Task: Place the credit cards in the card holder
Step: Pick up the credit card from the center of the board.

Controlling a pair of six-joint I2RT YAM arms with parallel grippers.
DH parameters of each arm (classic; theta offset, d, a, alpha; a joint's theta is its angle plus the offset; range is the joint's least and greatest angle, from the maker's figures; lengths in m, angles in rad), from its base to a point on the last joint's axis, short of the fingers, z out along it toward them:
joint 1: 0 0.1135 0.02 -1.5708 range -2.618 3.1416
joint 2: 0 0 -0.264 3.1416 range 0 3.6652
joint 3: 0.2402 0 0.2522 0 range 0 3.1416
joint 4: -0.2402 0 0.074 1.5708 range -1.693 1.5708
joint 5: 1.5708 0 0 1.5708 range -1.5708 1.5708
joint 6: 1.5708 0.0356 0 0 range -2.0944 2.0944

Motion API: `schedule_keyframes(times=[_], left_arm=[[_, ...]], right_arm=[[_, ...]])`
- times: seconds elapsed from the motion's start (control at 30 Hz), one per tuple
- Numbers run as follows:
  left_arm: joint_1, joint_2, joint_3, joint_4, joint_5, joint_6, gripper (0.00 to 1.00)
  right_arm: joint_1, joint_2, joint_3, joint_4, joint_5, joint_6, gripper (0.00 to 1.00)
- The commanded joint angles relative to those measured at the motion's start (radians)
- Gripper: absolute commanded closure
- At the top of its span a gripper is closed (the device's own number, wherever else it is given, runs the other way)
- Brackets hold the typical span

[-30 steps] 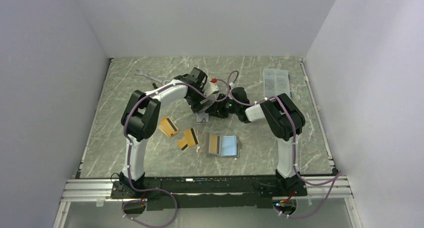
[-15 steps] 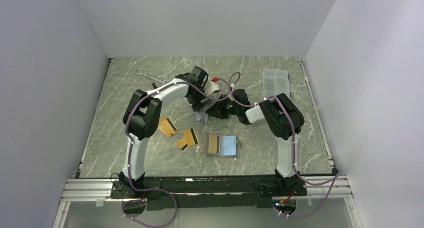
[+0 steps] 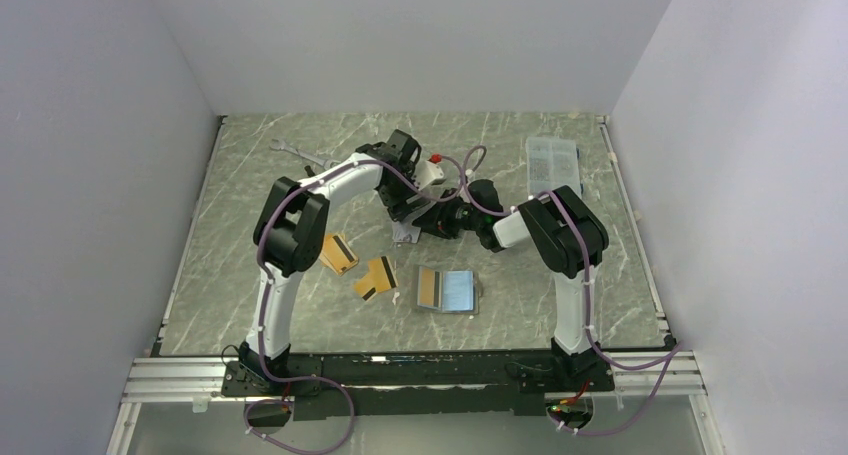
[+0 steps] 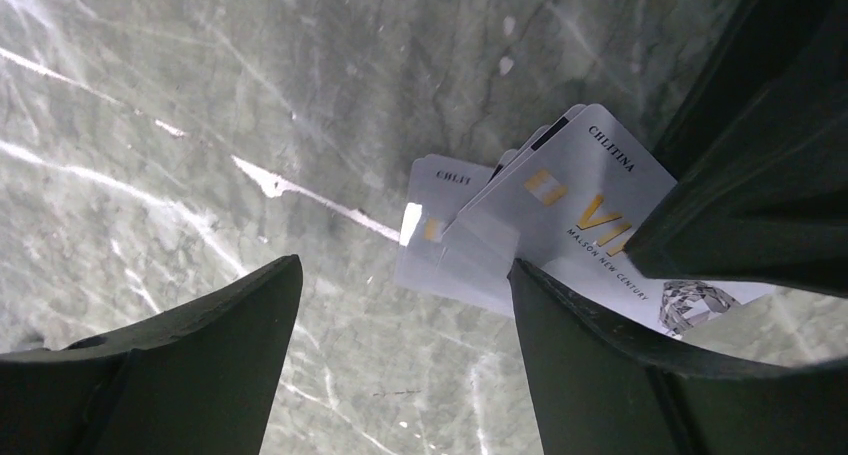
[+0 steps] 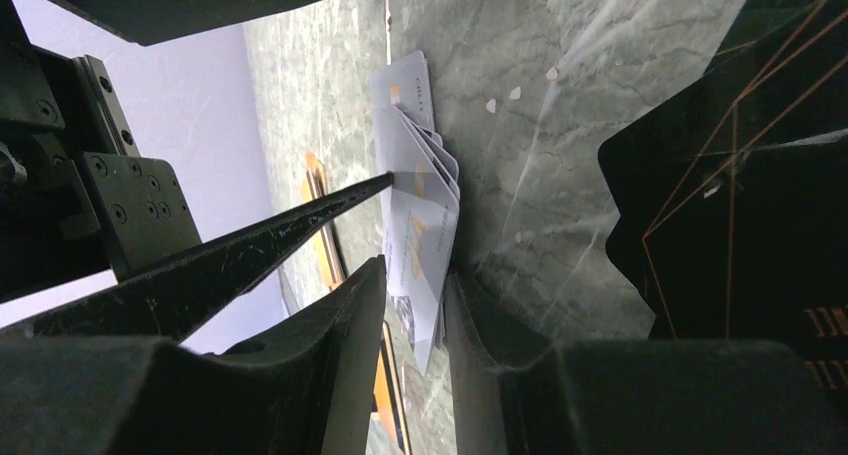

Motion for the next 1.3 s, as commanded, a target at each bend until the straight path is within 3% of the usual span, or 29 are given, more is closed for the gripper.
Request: schedule_keyframes(times=[0.0,0.2,0.5,0.83,1.13,1.27], left_arm=[[-0.036,0.04,0.016,0.015,0.125,-0.003,0.17],[-0.047,0.043,0.025,0.004,0.17,-0.006,0.18],[0.041,-0.023,-0.026,0.009,0.171,-0.018,0.15],[0.042,-0.024,-0.065,0.03,0.105,-0.011,0.16],[0.062,-0.035,-0.058,0.016,0.08,-0.034,0.19],[0.112,-0.088,-0.044,-0.001,0.144,-0.072,0.25]], right_arm=[[0.007,0.079,-0.032,-0.168,0.08,-0.038,0.67],[0.019,0.069,0.003,-0.231,0.114,-0.057,0.68],[0.02,0.024,-0.023,-0.291,0.159,-0.077,0.9],[0.019,-0.053,0.003,-0.451,0.241,-0.172,0.94],[0.018,-0.157,0.022,-0.495,0.202,-0.246,0.92],[0.016,-0.223,0.024,-0.523,0.186,-0.283,1.0]])
